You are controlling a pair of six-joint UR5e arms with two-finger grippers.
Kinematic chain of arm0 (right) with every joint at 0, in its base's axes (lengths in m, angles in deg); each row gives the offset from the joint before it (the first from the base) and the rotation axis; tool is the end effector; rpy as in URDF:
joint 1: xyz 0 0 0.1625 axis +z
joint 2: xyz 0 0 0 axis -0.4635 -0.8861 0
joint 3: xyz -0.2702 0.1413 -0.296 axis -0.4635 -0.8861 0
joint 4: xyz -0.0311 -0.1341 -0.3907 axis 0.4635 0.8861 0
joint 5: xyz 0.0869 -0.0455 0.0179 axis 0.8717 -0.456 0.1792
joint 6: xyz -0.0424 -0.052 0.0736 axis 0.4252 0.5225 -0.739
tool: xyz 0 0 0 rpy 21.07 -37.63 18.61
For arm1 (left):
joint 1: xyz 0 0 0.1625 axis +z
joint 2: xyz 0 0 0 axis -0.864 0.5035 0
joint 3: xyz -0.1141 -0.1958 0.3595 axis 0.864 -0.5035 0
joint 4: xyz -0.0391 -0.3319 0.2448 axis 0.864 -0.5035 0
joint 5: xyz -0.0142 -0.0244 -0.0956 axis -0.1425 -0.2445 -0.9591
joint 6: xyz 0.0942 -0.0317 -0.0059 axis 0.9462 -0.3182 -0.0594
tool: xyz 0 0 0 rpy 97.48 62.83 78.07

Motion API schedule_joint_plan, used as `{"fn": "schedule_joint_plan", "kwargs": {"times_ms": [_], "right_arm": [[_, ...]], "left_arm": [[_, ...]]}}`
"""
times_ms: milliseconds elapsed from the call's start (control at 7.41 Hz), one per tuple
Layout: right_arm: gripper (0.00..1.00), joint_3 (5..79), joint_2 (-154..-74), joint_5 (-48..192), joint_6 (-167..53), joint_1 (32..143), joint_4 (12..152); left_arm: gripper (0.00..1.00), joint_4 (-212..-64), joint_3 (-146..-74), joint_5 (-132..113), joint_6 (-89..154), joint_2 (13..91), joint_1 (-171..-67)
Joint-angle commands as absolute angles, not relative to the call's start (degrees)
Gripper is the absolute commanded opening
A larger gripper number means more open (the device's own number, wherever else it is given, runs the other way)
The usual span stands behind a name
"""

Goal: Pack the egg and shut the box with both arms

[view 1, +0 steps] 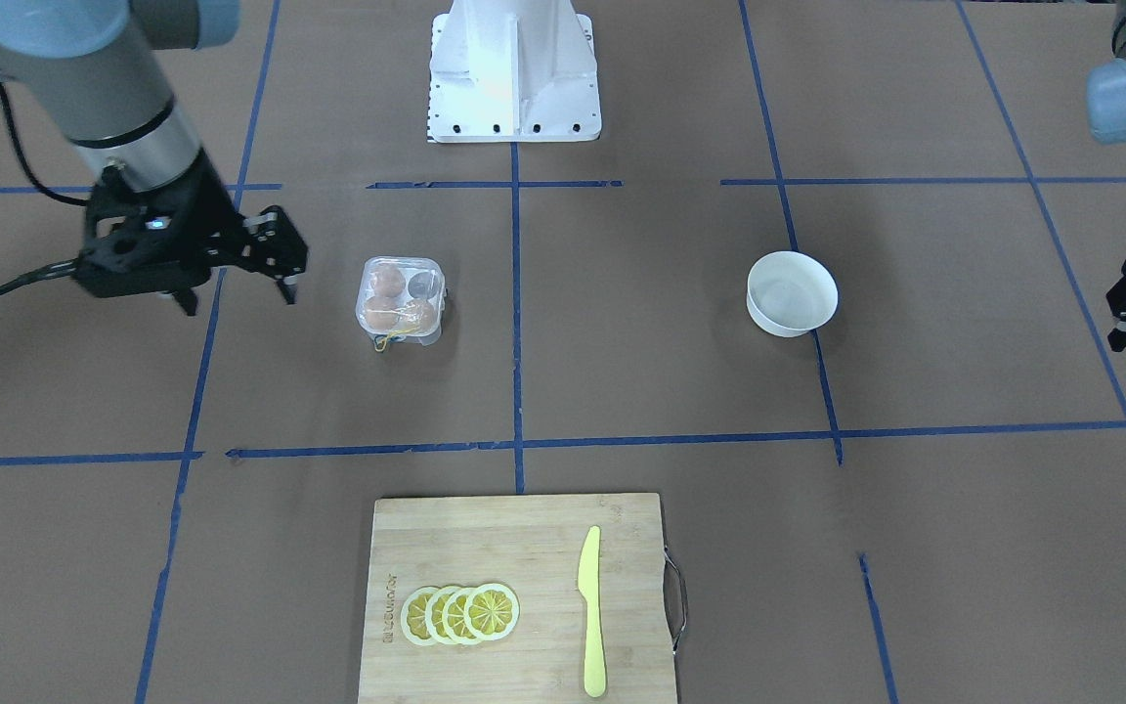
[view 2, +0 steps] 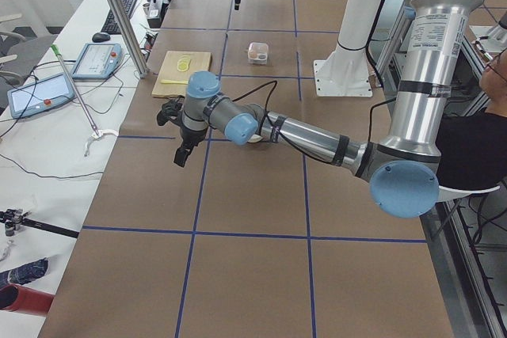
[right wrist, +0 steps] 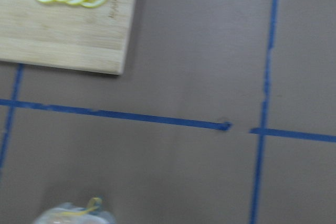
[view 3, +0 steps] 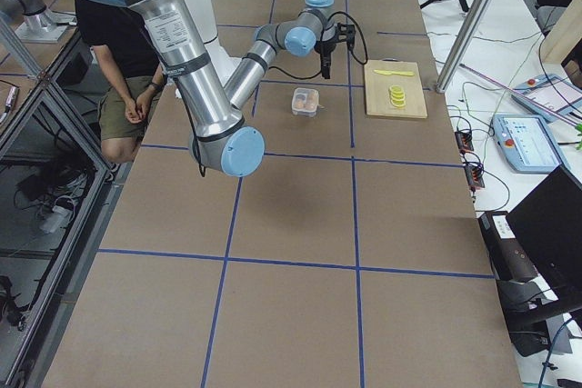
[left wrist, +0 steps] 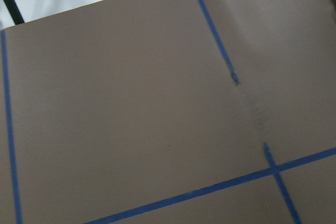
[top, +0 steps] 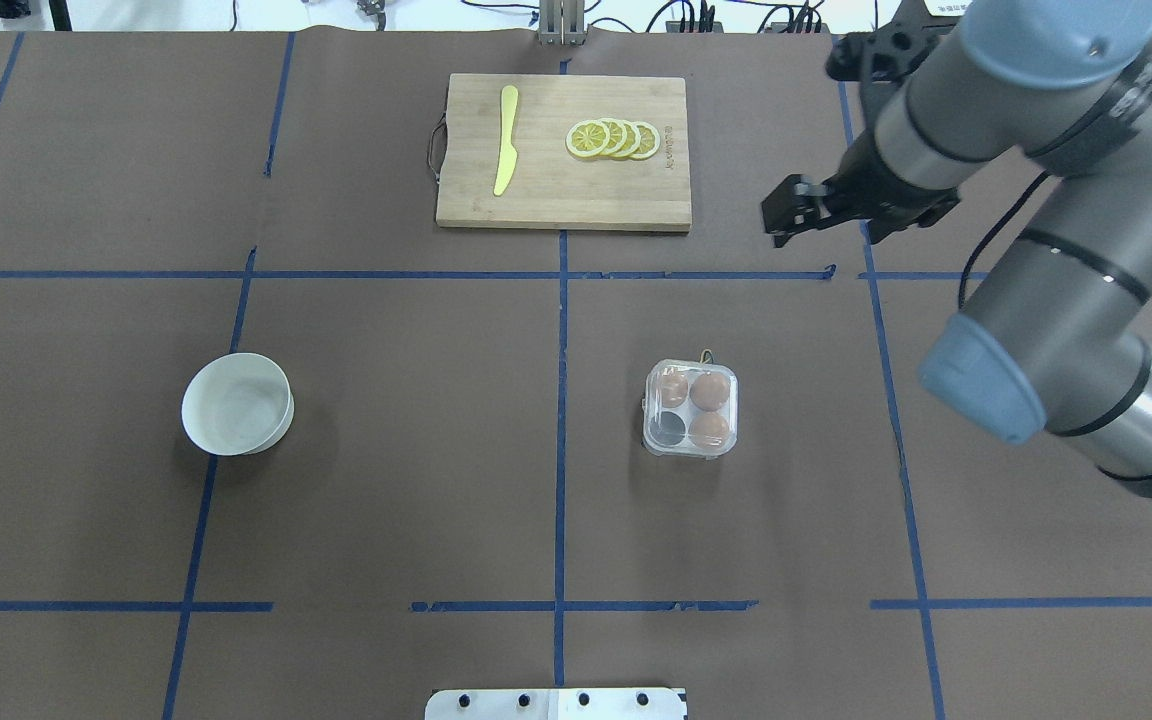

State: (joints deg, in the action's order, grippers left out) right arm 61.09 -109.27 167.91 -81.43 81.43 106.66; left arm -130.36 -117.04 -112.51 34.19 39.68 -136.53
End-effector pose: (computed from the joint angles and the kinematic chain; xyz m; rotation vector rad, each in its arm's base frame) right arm -0.2731 -0.5169 0.2746 0.1655 -0.7628 -0.0780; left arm 0.0539 -0.5644 0.4934 0.4205 0.6995 0.1849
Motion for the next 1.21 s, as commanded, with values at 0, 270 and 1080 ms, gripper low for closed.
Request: {"fn": "schedule_joint_plan", "kwargs": {"times_ms": [0,270,1080], "right_arm": [[1.00,60.89,-122.21,177.92,-57.05,94.17,109.06],[1.00,54.69,-129.55,186.03,-35.18,107.18,108.98],[1.00,40.42,-130.46,180.00,-24.34,114.27,104.05]], "left_arm": [[1.00,-126.62,-115.40,-114.18,43.20,39.18,-141.66],[1.00,-123.87,-115.39,-114.53,47.99,38.57,-144.31],[1.00,-128.26,-105.60,-121.04,45.72,35.64,-146.43]]}}
